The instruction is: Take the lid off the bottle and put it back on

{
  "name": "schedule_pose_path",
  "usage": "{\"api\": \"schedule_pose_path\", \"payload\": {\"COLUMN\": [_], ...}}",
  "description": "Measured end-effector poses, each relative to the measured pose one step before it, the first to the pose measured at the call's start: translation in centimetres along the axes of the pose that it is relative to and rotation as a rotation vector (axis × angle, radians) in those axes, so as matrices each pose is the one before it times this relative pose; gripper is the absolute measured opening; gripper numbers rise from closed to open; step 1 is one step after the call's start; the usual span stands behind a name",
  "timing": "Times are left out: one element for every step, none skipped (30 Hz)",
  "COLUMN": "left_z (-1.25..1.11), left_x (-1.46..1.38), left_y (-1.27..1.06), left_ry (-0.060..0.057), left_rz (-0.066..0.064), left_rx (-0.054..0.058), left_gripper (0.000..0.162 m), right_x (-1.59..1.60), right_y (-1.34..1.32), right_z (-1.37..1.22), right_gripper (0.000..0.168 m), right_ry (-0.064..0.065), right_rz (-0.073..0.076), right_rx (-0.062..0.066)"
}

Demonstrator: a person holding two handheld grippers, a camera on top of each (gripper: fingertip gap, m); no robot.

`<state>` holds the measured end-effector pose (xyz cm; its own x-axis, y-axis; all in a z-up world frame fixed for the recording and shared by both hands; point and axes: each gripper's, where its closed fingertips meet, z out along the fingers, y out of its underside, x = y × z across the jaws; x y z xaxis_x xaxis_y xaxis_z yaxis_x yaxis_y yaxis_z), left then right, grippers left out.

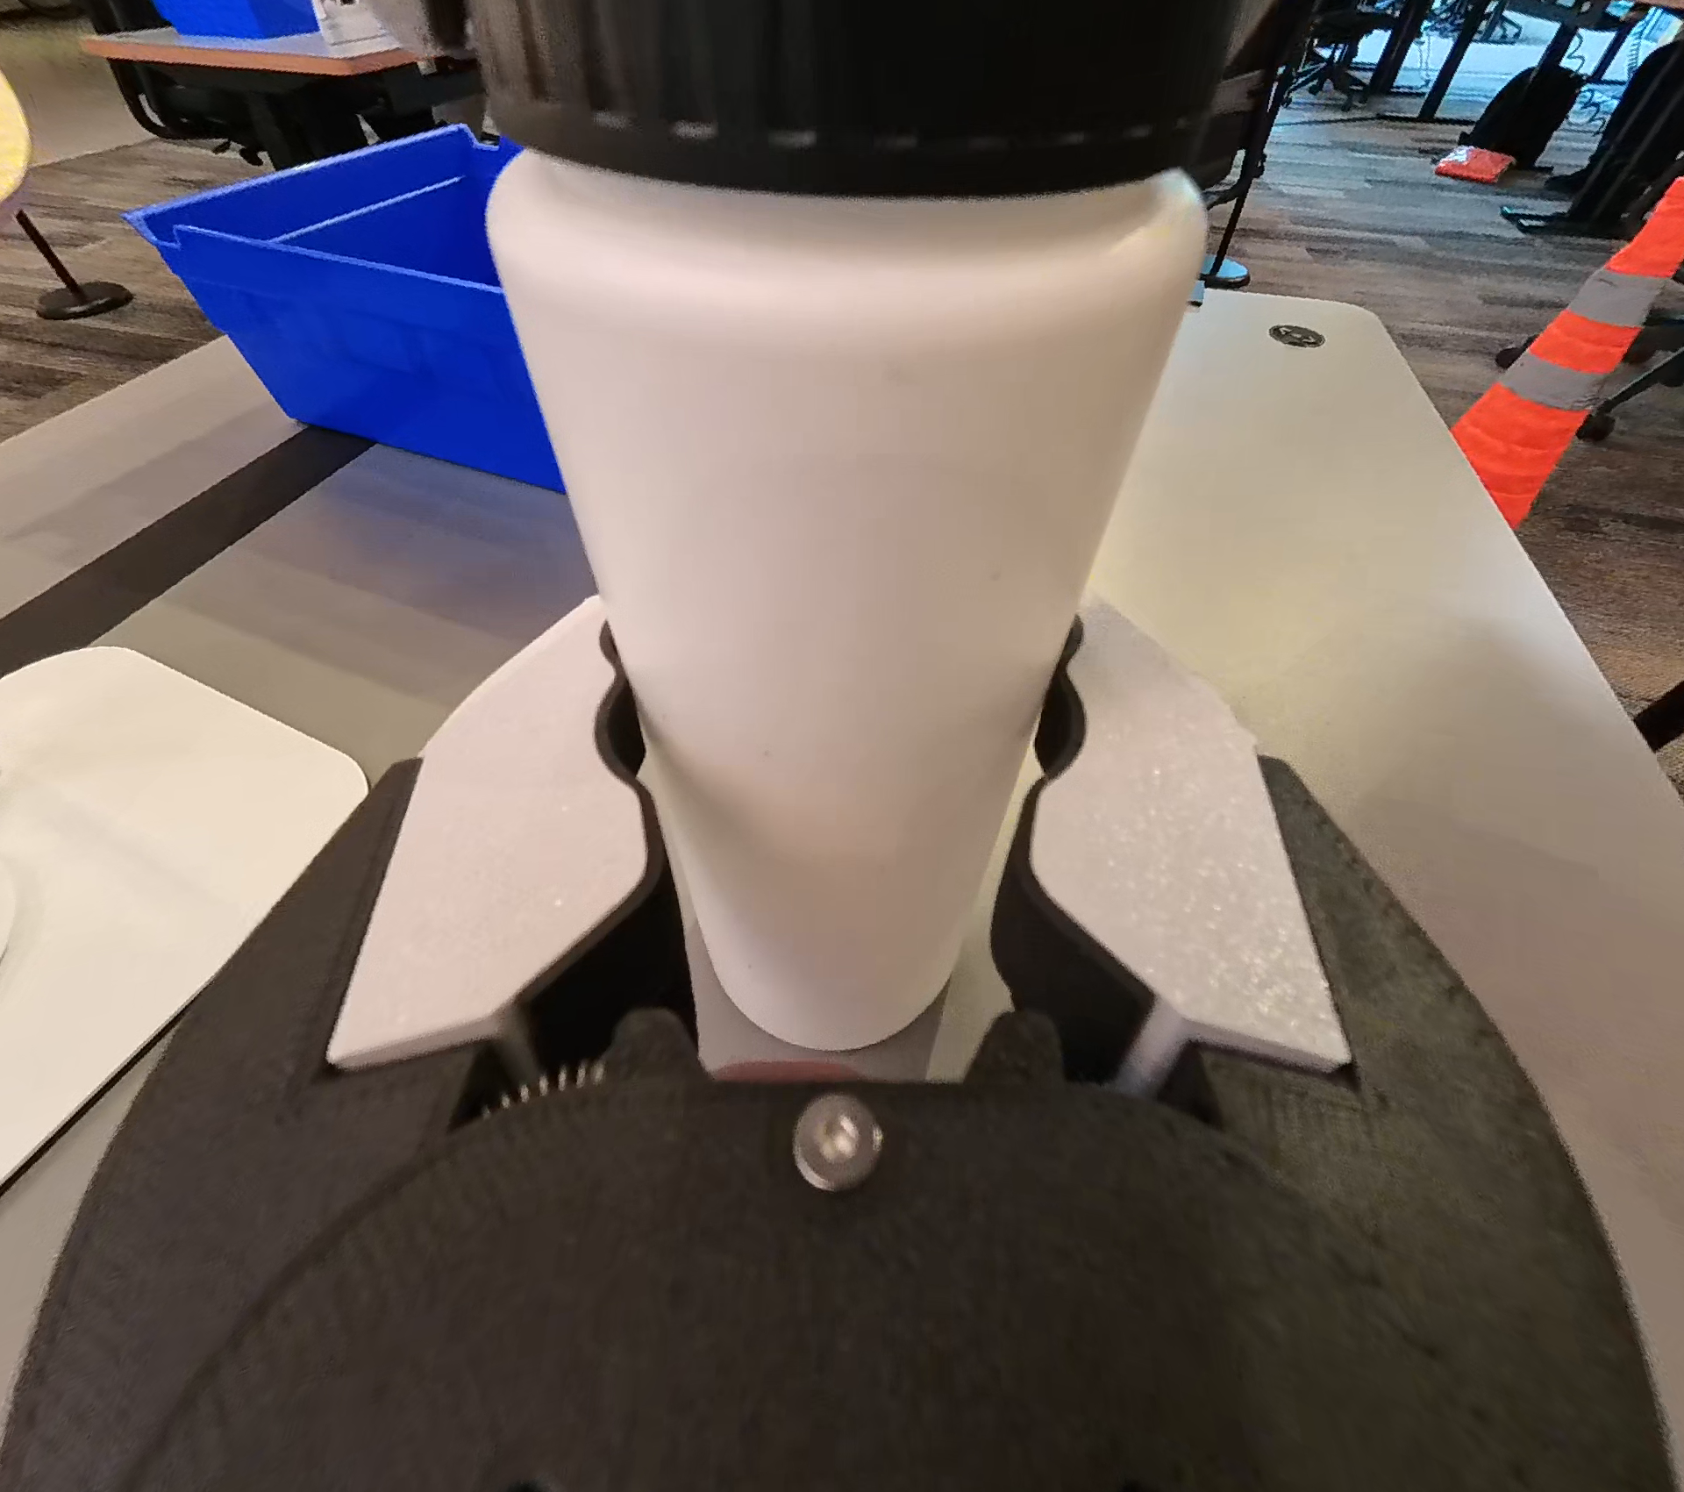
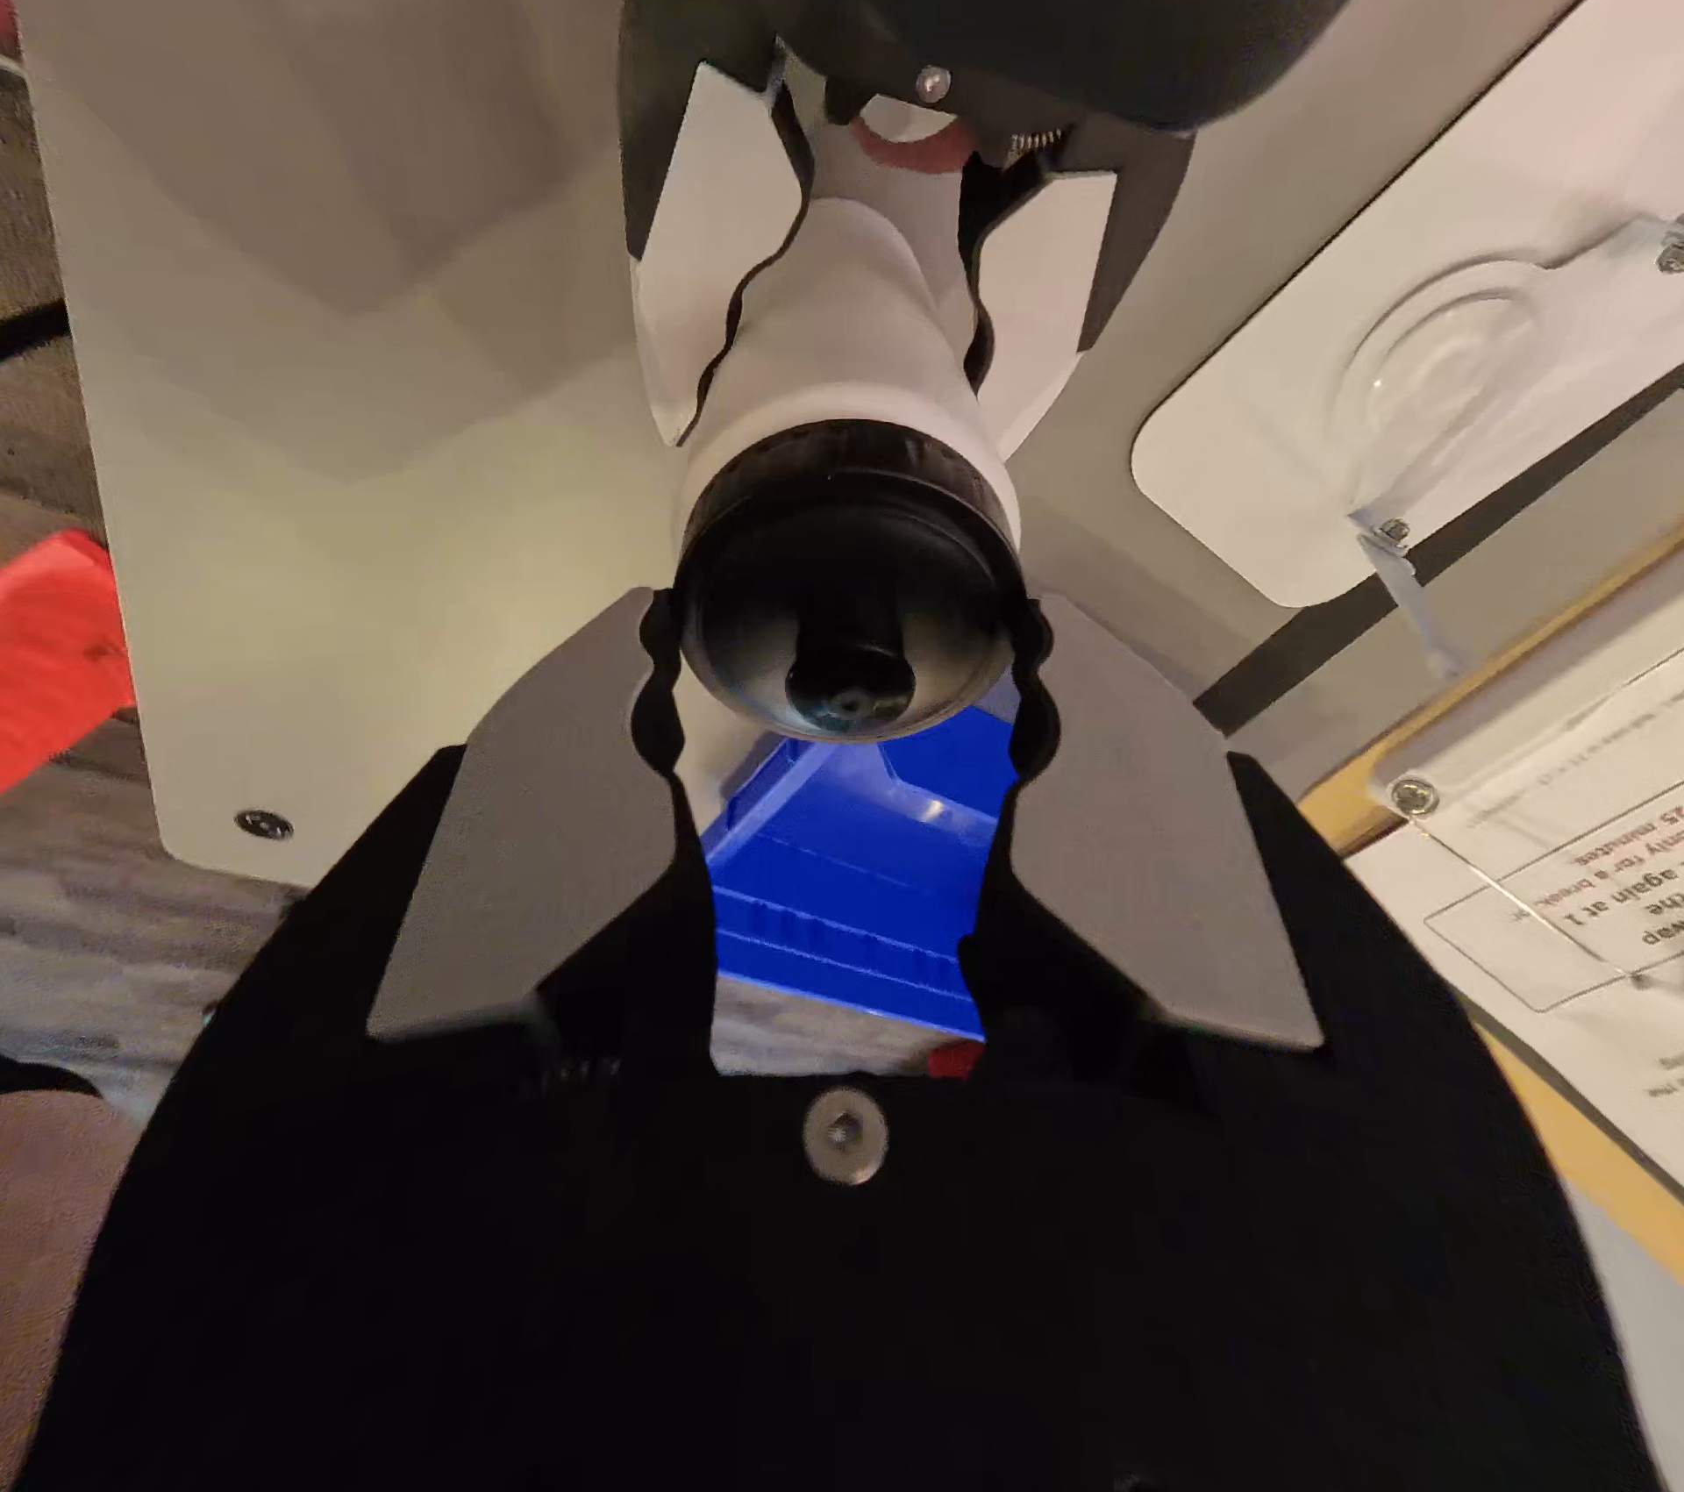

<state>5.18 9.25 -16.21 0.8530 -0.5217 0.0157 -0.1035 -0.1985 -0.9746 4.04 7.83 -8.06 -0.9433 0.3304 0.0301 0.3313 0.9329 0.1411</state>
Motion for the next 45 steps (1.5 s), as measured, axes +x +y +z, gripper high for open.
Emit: {"api": "schedule_pose_path", "payload": {"left_z": [-0.026,-0.022,-0.002,0.011,0.016,0.015,-0.004,-0.002,-0.017,0.004,0.007,-0.014,-0.032,-0.014,-0.018,-0.001,0.030,0.033,0.042,0.024,0.018,0.013,-0.007,-0.019,-0.035,-0.008,-0.005,0.009,0.002,-0.007,-0.006,-0.002,0.008,0.006,0.015,0.020,-0.001,-0.002,-0.019,0.006,0.012,0.008,-0.018,0.000,-0.009], "left_x": [-0.038,-0.020,-0.016,0.026,0.039,0.021,-0.011,-0.009,-0.012,-0.009,0.005,-0.021,-0.063,-0.024,-0.011,0.029,0.052,0.056,0.081,0.035,0.022,0.006,-0.021,-0.054,-0.046,-0.010,0.018,0.009,0.000,-0.011,0.004,0.000,0.009,0.009,0.025,0.035,0.003,-0.009,-0.013,0.005,0.013,0.003,-0.016,-0.015,-0.008], "left_y": [-0.001,-0.002,-0.001,0.003,0.002,-0.009,0.005,-0.007,-0.002,-0.003,0.004,-0.006,-0.002,-0.008,0.003,0.001,0.007,-0.009,-0.002,-0.007,-0.014,-0.003,-0.001,0.010,0.001,0.001,0.008,-0.001,-0.004,-0.004,0.003,-0.006,0.008,-0.008,0.007,0.000,-0.004,0.008,-0.004,0.003,0.003,-0.007,0.000,0.003,0.000], "left_ry": [0.0013,0.0006,-0.0018,-0.0011,-0.0005,-0.0005,-0.0001,0.0003,0.0003,0.0001,-0.0008,0.0010,0.0009,-0.0001,-0.0001,0.0008,0.0002,0.0001,0.0009,-0.0001,0.0004,0.0002,0.0009,0.0009,0.0004,-0.0006,-0.0005,-0.0004,0.0000,0.0001,0.0002,0.0003,0.0002,-0.0001,0.0002,-0.0003,-0.0005,-0.0004,0.0003,0.0002,-0.0001,0.0001,0.0004,0.0002,0.0002], "left_rz": [-0.0037,-0.0020,0.0002,0.0024,0.0029,0.0010,-0.0010,-0.0018,-0.0019,-0.0004,0.0002,-0.0044,-0.0047,-0.0015,-0.0003,0.0024,0.0039,0.0055,0.0061,0.0020,0.0024,0.0001,-0.0022,-0.0054,-0.0036,0.0003,0.0016,0.0005,-0.0001,-0.0007,-0.0008,-0.0005,0.0003,0.0009,0.0016,0.0018,-0.0001,-0.0007,-0.0005,-0.0003,0.0016,0.0002,-0.0011,-0.0012,-0.0009], "left_rx": [0.0014,0.0005,-0.0008,-0.0013,-0.0013,-0.0004,0.0005,0.0015,0.0014,0.0001,-0.0004,0.0016,0.0024,0.0009,0.0000,0.0000,-0.0019,-0.0023,-0.0005,-0.0007,0.0000,0.0000,0.0011,0.0021,0.0013,-0.0008,-0.0006,-0.0001,0.0003,0.0005,0.0008,0.0005,0.0001,-0.0003,-0.0008,-0.0012,-0.0005,0.0002,0.0007,0.0005,-0.0005,-0.0005,0.0012,0.0015,0.0002], "left_gripper": [0.086,0.086,0.086,0.086,0.086,0.086,0.086,0.086,0.086,0.086,0.086,0.086,0.086,0.086,0.086,0.086,0.086,0.086,0.086,0.086,0.086,0.086,0.086,0.086,0.086,0.086,0.086,0.086,0.086,0.086,0.086,0.086,0.086,0.086,0.086,0.086,0.086,0.086,0.086,0.086,0.086,0.086,0.086,0.086,0.086], "right_x": [0.094,0.088,0.077,0.081,-0.071,-0.173,-0.166,-0.072,0.043,-0.009,-0.053,-0.028,0.060,0.059,0.006,0.003,0.000,0.015,-0.026,0.014,0.031,0.036,0.052,0.100,0.051,-0.088,-0.094,-0.015,0.008,-0.049,-0.168,-0.077,0.039,-0.065,-0.094,0.094,0.061,-0.001,0.000,0.002,0.003,0.036,0.067,0.084,0.084], "right_y": [-0.020,-0.032,-0.030,-0.064,-0.077,-0.010,0.139,0.269,0.227,0.097,-0.124,-0.187,-0.088,-0.061,-0.016,0.039,0.112,0.139,0.123,0.119,0.114,0.087,0.028,-0.048,-0.118,-0.219,-0.193,-0.075,-0.006,0.017,0.087,0.113,-0.040,-0.181,-0.165,-0.007,0.042,-0.016,-0.009,0.028,0.054,0.043,0.026,0.022,0.059], "right_z": [-0.002,-0.015,-0.049,-0.157,-0.209,-0.163,-0.071,0.039,0.114,0.141,0.105,0.083,0.036,-0.007,-0.008,-0.017,-0.044,-0.052,-0.041,-0.039,-0.036,-0.034,-0.014,0.023,0.042,-0.008,-0.090,-0.178,-0.227,-0.197,-0.086,0.017,0.044,0.059,0.110,0.121,0.072,0.006,0.005,0.006,-0.006,-0.017,-0.009,0.015,0.082], "right_gripper": [0.072,0.072,0.072,0.080,0.084,0.093,0.098,0.096,0.094,0.088,0.074,0.069,0.069,0.069,0.069,0.069,0.069,0.069,0.069,0.069,0.069,0.069,0.069,0.070,0.070,0.073,0.083,0.090,0.090,0.090,0.088,0.084,0.081,0.075,0.071,0.069,0.068,0.068,0.068,0.068,0.068,0.068,0.068,0.068,0.068], "right_ry": [-0.0066,-0.0029,-0.0006,0.0006,-0.0053,-0.0080,-0.0116,-0.0072,0.0001,-0.0067,-0.0151,-0.0174,-0.0089,-0.0029,-0.0015,0.0043,0.0101,0.0173,0.0175,0.0167,0.0149,0.0071,-0.0016,-0.0035,-0.0073,-0.0141,-0.0117,-0.0027,0.0023,-0.0018,-0.0098,-0.0030,-0.0020,-0.0165,-0.0195,-0.0028,-0.0045,-0.0050,0.0014,0.0053,0.0058,0.0081,0.0148,0.0233,0.0258], "right_rz": [0.0072,0.0242,0.0436,0.0601,0.0593,0.0615,0.0686,0.0581,0.0437,0.0331,0.0233,0.0165,0.0006,-0.0169,-0.0295,-0.0460,-0.0660,-0.0820,-0.0822,-0.0720,-0.0573,-0.0312,0.0022,0.0248,0.0325,0.0403,0.0469,0.0485,0.0495,0.0513,0.0456,0.0359,0.0370,0.0384,0.0288,0.0117,0.0003,-0.0095,-0.0277,-0.0390,-0.0499,-0.0583,-0.0672,-0.0734,-0.0688], "right_rx": [-0.0107,-0.0020,0.0061,0.0177,0.0288,0.0314,0.0226,0.0130,0.0136,0.0160,0.0235,0.0228,0.0118,0.0030,-0.0102,-0.0221,-0.0320,-0.0372,-0.0401,-0.0419,-0.0418,-0.0362,-0.0252,-0.0102,0.0063,0.0264,0.0351,0.0354,0.0360,0.0337,0.0252,0.0176,0.0219,0.0249,0.0175,0.0035,-0.0038,-0.0040,-0.0093,-0.0164,-0.0215,-0.0233,-0.0258,-0.0311,-0.0370]}}
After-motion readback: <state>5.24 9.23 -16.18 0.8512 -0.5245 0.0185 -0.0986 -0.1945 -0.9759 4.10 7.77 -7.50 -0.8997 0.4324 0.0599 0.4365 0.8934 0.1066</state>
